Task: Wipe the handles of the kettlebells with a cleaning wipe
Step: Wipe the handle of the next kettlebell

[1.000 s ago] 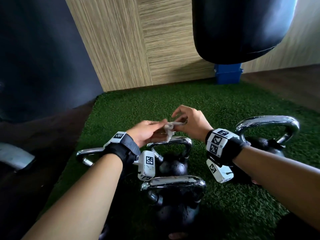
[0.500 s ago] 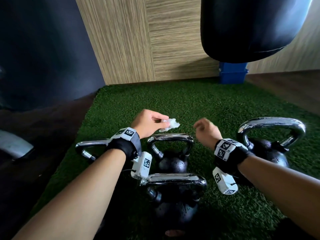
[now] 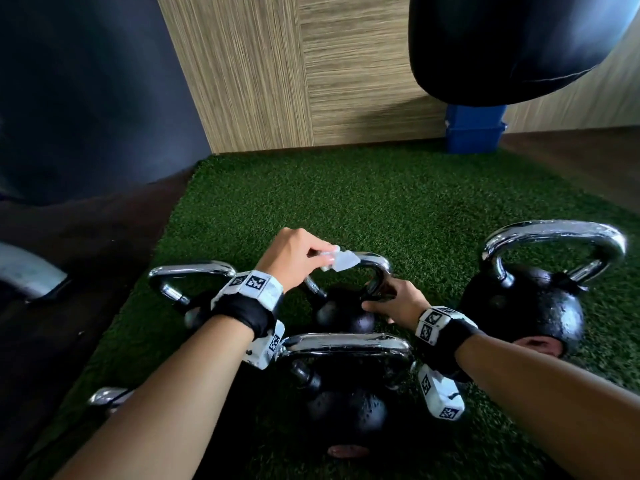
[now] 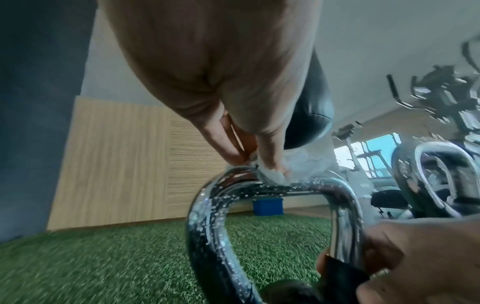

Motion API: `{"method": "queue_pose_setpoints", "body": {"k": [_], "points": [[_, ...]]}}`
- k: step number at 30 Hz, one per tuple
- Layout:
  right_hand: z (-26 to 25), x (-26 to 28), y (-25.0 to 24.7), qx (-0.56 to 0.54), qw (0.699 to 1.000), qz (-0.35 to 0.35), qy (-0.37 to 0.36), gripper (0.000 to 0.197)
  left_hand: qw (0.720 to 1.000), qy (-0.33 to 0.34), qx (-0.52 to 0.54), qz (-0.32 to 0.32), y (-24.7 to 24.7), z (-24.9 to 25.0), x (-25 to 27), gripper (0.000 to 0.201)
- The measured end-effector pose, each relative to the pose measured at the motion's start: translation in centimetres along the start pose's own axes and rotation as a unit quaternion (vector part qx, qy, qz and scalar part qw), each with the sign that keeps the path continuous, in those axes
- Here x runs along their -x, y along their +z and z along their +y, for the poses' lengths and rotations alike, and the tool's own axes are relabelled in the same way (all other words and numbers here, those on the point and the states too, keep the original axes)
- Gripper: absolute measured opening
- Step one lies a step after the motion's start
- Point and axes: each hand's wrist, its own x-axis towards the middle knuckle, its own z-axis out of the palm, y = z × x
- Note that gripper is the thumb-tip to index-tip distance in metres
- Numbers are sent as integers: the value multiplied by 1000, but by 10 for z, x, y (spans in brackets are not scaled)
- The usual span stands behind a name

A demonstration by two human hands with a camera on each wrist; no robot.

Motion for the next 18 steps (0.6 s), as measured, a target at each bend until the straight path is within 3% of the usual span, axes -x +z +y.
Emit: {"method": "queue_pose_setpoints", "body": {"k": [6,11,16,18], "points": [[0,3,-2,-3,1000,-1,4,42,999,36,27,6,4,-18,9,26],[-1,5,-1,-1,1000,1,14,55,985,-83,122,91,12,-49,24,20],[-1,7,-2,-6,1000,-6,12,59,978,-81,168,93,19,-57,30,20],[-3,8,-3,-11,1000,-8,14,55,964,-112,221,93,24,-66,34,24]]}}
